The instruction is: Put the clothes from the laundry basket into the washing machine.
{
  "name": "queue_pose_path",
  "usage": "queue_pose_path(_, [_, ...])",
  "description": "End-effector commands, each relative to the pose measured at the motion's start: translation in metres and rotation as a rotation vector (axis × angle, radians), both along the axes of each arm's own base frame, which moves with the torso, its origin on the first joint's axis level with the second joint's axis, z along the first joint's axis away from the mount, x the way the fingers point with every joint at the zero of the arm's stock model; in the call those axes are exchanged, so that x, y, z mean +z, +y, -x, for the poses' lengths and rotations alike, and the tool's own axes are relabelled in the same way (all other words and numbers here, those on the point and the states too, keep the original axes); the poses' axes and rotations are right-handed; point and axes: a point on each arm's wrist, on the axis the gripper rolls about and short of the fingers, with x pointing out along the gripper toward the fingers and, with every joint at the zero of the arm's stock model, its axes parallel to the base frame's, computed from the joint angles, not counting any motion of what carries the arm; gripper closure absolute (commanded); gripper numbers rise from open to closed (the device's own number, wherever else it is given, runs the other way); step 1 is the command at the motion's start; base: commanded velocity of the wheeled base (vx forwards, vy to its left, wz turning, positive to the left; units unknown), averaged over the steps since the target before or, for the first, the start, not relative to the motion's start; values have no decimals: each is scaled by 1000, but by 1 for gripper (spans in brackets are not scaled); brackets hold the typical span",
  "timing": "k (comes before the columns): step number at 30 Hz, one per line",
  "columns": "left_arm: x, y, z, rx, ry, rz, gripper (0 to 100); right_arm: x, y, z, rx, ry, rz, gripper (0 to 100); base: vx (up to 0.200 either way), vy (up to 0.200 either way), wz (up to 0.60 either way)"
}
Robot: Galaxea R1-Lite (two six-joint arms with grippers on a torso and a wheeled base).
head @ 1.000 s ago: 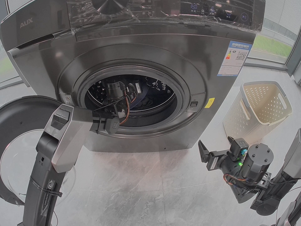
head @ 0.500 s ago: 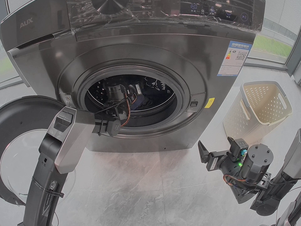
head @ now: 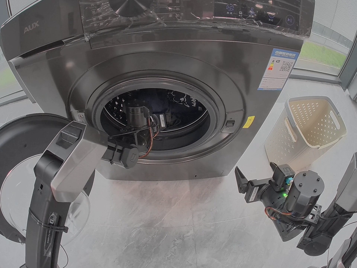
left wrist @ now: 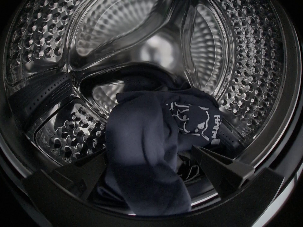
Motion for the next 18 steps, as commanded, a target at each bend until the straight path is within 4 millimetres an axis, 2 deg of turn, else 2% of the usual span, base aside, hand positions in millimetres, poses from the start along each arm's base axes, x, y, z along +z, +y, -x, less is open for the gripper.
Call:
queue_pose_path(1, [10, 3, 12, -5, 1, -10, 0, 0, 0, 1, 2, 1, 1, 0, 0, 0, 0])
queue_pose_path(4, [10, -1, 14, -14, -6, -6, 0, 0, 0, 1, 2, 1, 1, 0, 0, 0, 0])
queue_pose_path(9, [-12, -3, 21, -23, 68, -46, 0, -1, 2, 1, 8, 2, 2, 0, 0, 0, 0])
queue_pose_path(11, [-16, -3, 20, -24, 75, -54, 0, 0, 1, 2, 7, 1, 1, 0, 0, 0, 0])
queue_pose_path(12, [-28, -3, 15, -21, 80, -73, 0, 0, 1, 1, -1, 0, 0, 0, 0, 0, 0])
queue_pose_path(13, [-29, -3, 14, -21, 79, -76, 0, 0, 1, 1, -3, -1, 0, 0, 0, 0, 0])
queue_pose_path(14, [-31, -4, 11, -21, 82, -79, 100, 0, 1, 1, -3, -2, -1, 0, 0, 0, 0])
queue_pose_path(18, [-28, -9, -2, -18, 30, -53, 100, 0, 2, 1, -3, -1, 0, 0, 0, 0, 0])
